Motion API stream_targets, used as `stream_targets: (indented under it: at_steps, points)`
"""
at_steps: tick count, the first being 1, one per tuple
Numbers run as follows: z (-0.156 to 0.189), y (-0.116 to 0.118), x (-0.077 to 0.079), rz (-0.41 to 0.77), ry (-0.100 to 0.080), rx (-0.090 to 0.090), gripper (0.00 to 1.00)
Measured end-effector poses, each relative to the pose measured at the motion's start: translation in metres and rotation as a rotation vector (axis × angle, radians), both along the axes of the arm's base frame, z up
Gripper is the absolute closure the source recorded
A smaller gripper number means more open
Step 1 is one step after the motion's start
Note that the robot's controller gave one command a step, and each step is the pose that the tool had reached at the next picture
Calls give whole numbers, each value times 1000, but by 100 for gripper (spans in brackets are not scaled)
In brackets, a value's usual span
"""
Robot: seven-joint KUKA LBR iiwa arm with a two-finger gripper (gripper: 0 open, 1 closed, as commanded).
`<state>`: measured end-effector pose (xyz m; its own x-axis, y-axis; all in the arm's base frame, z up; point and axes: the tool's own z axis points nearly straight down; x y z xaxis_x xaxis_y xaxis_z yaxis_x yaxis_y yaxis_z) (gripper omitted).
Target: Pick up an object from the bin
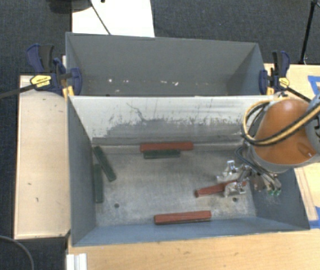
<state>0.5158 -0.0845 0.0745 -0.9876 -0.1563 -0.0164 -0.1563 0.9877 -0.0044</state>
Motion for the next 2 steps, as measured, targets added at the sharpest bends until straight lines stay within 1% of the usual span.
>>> stream_targets:
  at_steps: [1,2]
  points:
    - [0,0,0,1,0,0,100]
    - [199,6,23,202,13,0,100]
